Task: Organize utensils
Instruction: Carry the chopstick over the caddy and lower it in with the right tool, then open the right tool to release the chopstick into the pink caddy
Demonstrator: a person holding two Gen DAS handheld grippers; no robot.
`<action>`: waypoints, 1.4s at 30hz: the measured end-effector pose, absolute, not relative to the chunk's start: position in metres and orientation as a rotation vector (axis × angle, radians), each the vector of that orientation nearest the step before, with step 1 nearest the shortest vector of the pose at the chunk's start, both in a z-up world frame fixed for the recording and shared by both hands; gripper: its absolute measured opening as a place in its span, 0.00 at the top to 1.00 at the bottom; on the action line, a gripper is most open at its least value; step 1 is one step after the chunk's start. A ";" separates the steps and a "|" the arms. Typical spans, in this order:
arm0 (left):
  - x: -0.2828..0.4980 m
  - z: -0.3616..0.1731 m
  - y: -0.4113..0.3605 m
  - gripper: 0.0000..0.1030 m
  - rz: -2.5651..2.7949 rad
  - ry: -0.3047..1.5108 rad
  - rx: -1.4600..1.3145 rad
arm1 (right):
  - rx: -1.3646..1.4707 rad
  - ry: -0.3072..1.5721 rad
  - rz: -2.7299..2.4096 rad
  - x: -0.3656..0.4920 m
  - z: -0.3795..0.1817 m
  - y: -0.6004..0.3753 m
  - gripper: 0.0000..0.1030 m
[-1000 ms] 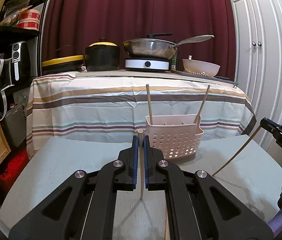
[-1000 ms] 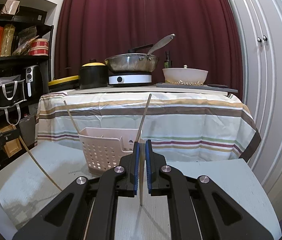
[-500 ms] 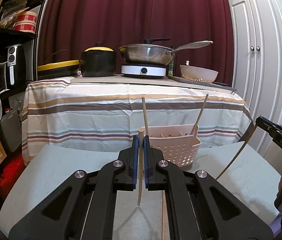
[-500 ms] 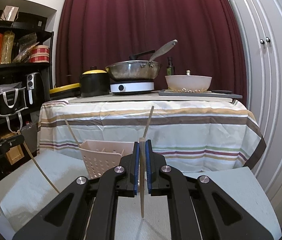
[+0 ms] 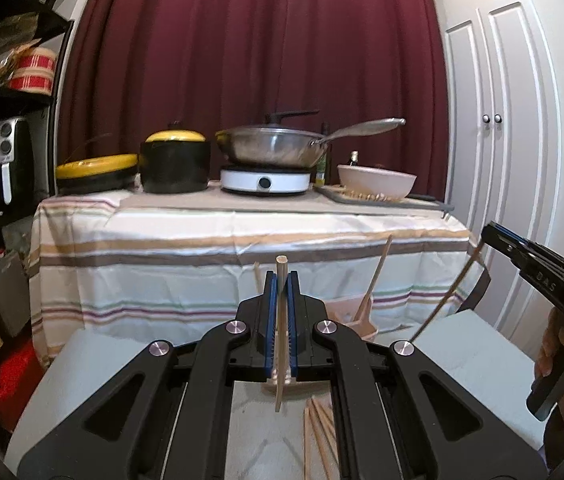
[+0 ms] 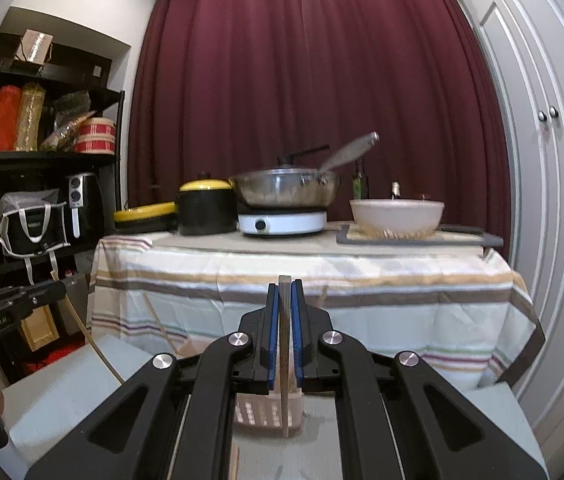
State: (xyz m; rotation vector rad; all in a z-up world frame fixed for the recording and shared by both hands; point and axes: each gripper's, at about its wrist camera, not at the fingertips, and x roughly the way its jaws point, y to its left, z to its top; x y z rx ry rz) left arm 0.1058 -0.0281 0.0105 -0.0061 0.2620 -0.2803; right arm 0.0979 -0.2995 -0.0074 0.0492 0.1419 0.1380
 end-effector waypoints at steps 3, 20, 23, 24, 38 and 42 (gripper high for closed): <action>0.109 0.022 -0.033 0.95 -0.291 0.228 0.000 | 0.046 0.109 0.150 0.102 0.005 -0.299 0.93; 0.161 0.070 -0.064 0.95 -0.299 0.087 0.032 | 0.046 0.028 0.174 0.145 0.031 -0.299 0.93; 0.174 0.061 -0.067 0.95 -0.301 0.113 0.025 | 0.046 0.030 0.172 0.156 0.027 -0.298 0.93; 0.177 0.058 -0.067 0.95 -0.301 0.120 0.024 | 0.046 0.032 0.171 0.160 0.025 -0.298 0.93; 0.222 -0.002 -0.070 0.95 -0.313 0.282 0.006 | 0.084 0.171 0.174 0.213 -0.035 -0.295 0.93; 0.227 -0.014 -0.068 0.86 -0.309 0.323 -0.001 | 0.113 0.213 0.184 0.219 -0.046 -0.299 0.84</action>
